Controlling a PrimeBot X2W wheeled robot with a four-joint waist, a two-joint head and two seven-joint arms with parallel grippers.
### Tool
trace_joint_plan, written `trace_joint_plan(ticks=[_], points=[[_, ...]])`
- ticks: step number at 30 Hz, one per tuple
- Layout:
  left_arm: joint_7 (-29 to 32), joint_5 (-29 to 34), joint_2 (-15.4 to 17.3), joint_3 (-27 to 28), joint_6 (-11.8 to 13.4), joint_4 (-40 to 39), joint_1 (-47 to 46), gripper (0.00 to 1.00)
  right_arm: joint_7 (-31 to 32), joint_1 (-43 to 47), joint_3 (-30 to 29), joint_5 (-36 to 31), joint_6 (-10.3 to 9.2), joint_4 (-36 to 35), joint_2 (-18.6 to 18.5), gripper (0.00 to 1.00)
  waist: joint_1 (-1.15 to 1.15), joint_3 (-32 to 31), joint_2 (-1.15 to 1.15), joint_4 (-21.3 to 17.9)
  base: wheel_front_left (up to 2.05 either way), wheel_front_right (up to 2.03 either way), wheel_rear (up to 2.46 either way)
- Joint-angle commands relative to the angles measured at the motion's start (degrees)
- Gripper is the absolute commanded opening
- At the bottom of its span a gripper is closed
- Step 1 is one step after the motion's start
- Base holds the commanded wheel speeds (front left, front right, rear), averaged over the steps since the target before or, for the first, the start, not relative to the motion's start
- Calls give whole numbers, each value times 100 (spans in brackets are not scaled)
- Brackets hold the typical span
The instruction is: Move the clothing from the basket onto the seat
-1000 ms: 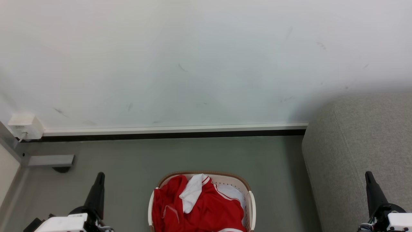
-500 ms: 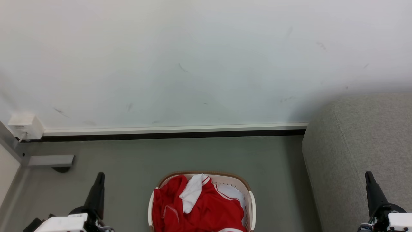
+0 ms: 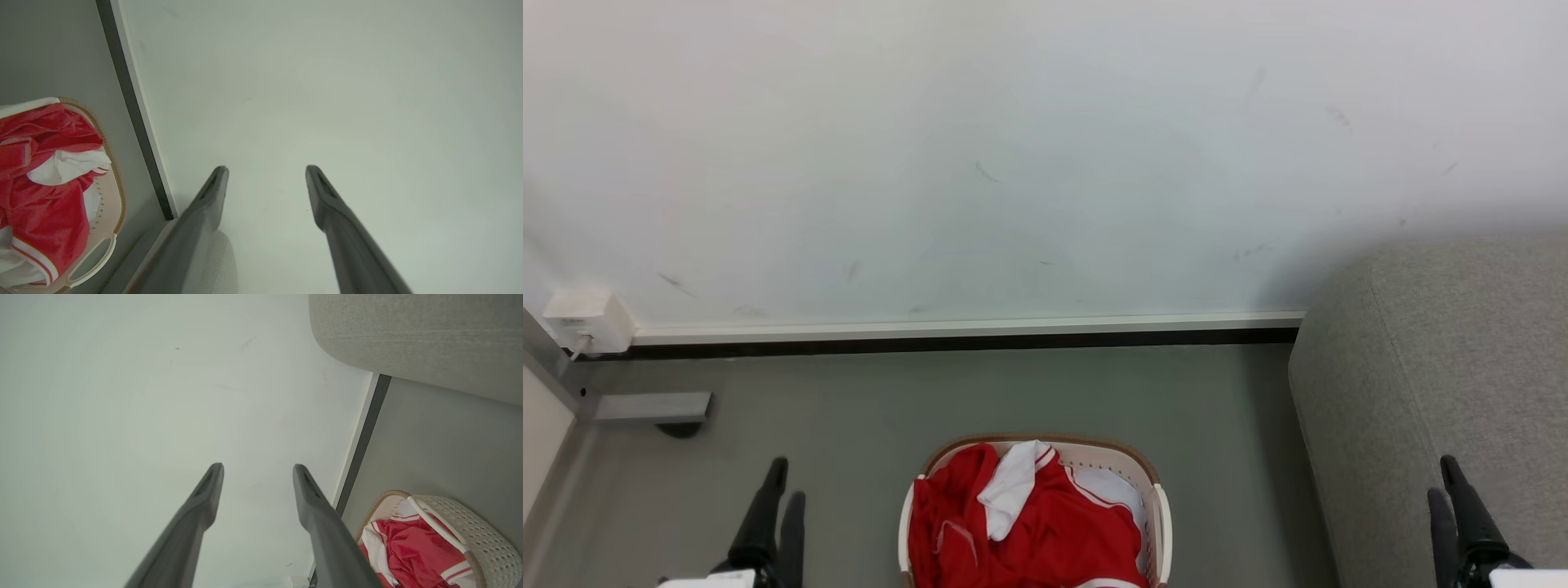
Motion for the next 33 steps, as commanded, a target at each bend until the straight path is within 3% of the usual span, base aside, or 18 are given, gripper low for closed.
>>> trace_joint_plan(ticks=[1, 13, 22, 33], points=[[-27, 13, 1, -13, 0, -8, 4, 100, -27, -3, 29, -14, 0, 1, -1, 100, 0, 2, 0, 1, 0, 0, 0], [-370, 465, 13, -49, -6, -69, 70, 100, -372, -48, 227, -896, -1, -8, -20, 100, 0, 10, 0, 15, 0, 0, 0], [-602, 1179, 23, -81, 88, -161, 98, 100, -600, -18, 321, -2009, -2, -208, -34, 100, 0, 15, 0, 26, 0, 0, 0], [-849, 2382, 33, -157, 372, -389, 154, 100, -850, 11, 409, -3309, -3, -363, -49, 100, 0, 18, 0, 50, 0, 0, 0]])
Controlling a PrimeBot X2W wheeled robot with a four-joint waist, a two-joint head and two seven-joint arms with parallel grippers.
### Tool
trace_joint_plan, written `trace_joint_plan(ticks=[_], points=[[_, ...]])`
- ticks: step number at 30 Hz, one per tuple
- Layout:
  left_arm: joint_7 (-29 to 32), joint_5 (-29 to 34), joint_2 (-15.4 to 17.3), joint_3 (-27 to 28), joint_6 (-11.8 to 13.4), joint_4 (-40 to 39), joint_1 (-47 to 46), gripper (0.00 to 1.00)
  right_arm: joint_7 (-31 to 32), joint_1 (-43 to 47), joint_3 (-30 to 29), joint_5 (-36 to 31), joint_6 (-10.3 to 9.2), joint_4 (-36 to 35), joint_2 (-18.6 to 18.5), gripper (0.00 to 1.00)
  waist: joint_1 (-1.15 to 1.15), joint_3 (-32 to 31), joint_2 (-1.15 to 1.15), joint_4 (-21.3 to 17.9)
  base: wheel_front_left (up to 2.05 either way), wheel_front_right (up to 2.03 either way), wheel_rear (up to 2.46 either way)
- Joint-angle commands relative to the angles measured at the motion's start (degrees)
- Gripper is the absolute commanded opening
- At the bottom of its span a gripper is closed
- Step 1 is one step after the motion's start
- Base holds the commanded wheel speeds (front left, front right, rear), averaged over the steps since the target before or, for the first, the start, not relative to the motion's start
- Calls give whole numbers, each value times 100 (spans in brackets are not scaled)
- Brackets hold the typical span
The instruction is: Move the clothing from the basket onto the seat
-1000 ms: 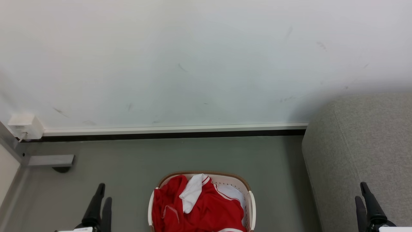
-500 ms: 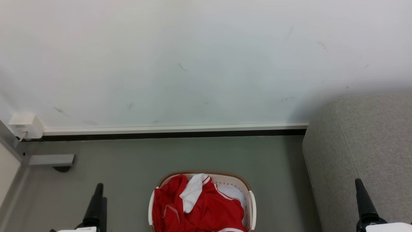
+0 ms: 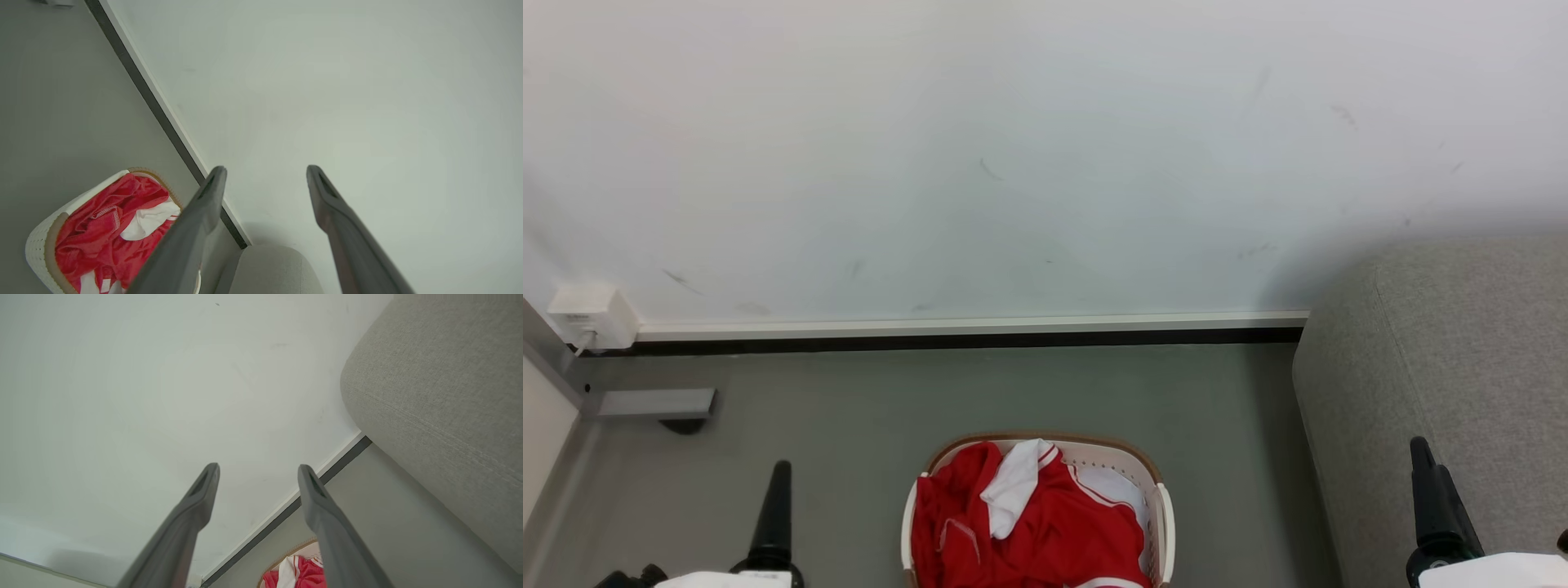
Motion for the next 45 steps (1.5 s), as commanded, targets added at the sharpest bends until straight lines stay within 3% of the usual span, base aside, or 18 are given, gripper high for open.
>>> trace_joint_plan(ticks=[1, 21, 45], points=[[-69, 360, 54, -28, 52, -121, -44, 100, -76, -77, 26, -318, -3, -103, -52, 100, 0, 0, 0, 5, 0, 0, 0], [-437, 2331, 68, -312, 223, -297, 19, 100, -441, -86, 209, -2010, -5, -4, -75, 100, 0, -7, 0, 71, 0, 0, 0], [-816, 4037, 82, -390, 345, -441, 126, 100, -824, -129, 568, -3465, -7, 132, -99, 100, 0, -17, 0, 109, 0, 0, 0]])
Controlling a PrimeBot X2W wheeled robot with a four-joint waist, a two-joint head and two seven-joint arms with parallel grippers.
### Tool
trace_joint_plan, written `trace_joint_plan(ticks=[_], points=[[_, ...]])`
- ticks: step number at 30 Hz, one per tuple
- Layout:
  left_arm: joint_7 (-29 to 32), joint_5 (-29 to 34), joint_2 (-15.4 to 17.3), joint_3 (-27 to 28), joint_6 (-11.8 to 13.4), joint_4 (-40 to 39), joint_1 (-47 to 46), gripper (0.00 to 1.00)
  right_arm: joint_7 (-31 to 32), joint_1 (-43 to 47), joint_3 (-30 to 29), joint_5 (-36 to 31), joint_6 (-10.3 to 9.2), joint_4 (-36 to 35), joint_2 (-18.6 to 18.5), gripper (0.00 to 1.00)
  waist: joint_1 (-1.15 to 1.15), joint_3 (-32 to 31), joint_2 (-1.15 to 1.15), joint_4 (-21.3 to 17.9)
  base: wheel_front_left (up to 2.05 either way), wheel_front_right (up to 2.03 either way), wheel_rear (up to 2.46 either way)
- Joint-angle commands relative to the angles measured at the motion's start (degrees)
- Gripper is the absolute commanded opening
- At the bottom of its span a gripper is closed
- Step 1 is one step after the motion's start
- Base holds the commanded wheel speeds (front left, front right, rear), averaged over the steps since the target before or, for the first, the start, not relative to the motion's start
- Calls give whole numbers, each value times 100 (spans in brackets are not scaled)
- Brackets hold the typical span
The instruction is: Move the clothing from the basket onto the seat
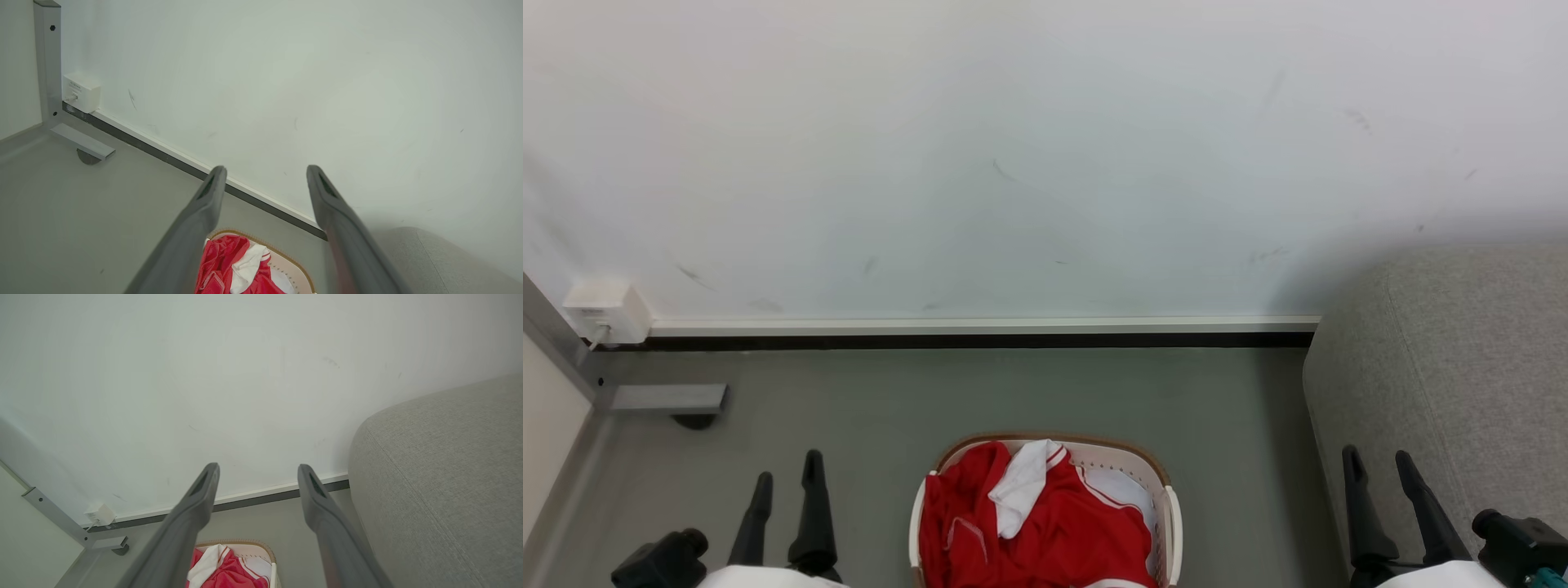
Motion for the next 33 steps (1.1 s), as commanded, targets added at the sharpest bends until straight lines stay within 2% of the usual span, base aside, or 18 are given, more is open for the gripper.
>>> trace_joint_plan(ticks=[1, 33], points=[[-71, 201, 51, -8, 28, -55, 15, 100, -70, -111, 22, -156, -7, -13, -62, 100, 0, -1, 0, 2, 0, 0, 0], [-468, 1972, 66, -181, 92, 50, 127, 100, -467, -95, 141, -1452, -10, 296, -82, 100, 0, 16, 0, 29, 0, 0, 0]])
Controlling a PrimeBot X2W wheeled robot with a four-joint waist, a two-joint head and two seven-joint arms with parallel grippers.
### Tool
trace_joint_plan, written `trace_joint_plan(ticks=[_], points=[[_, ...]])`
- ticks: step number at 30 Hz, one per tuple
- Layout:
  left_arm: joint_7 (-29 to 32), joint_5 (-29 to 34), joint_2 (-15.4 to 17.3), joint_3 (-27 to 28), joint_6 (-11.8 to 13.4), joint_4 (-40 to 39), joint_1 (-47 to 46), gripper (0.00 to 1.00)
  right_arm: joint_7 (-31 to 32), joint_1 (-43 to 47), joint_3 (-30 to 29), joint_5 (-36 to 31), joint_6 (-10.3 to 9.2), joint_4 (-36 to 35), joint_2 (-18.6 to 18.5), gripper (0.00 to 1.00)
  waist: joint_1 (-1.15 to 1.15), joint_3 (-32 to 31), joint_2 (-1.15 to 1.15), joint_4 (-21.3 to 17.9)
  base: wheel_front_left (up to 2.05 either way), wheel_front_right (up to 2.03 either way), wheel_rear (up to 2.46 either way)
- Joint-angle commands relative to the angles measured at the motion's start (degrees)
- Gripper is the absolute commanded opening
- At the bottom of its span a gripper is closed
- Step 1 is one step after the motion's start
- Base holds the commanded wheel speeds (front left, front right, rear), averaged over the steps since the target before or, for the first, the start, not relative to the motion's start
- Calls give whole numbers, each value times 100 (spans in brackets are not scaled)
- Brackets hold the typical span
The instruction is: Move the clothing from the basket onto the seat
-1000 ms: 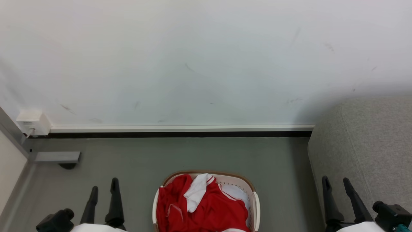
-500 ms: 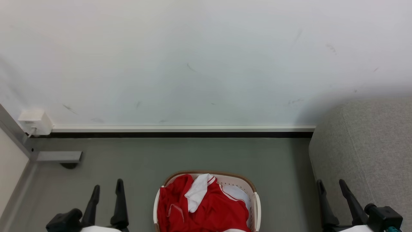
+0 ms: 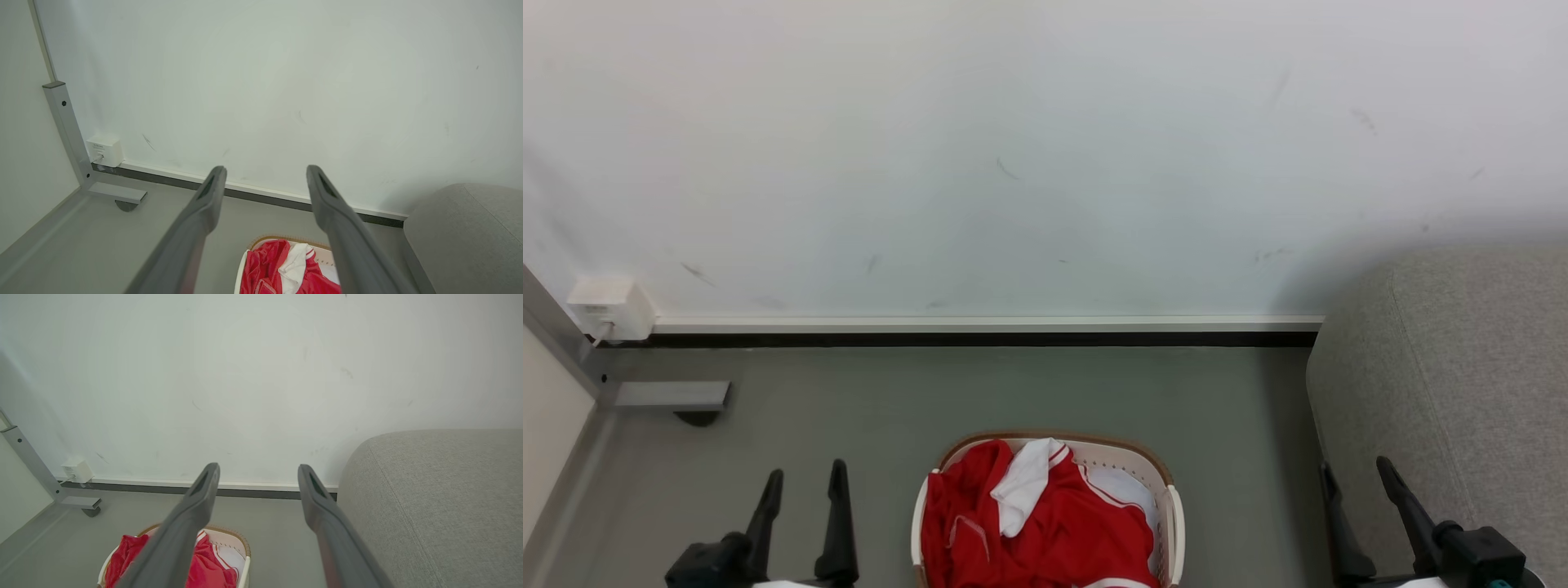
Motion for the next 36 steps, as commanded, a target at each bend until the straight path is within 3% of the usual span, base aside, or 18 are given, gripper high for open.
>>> trace_joint_plan(ticks=[1, 16, 36], points=[[-80, 197, 51, -3, 28, 10, 28, 100, -61, -80, -3, -124, -10, 12, -54, 100, 0, 2, 0, -2, 0, 0, 0], [-202, 751, 55, -53, 40, 46, 56, 100, -213, -88, -63, -489, -12, 167, -60, 100, 0, 27, 0, 28, 0, 0, 0], [-196, 695, 52, -38, -36, 106, 17, 100, -203, -159, -89, -297, -12, 209, -56, 100, 0, 93, 0, -59, 0, 0, 0]])
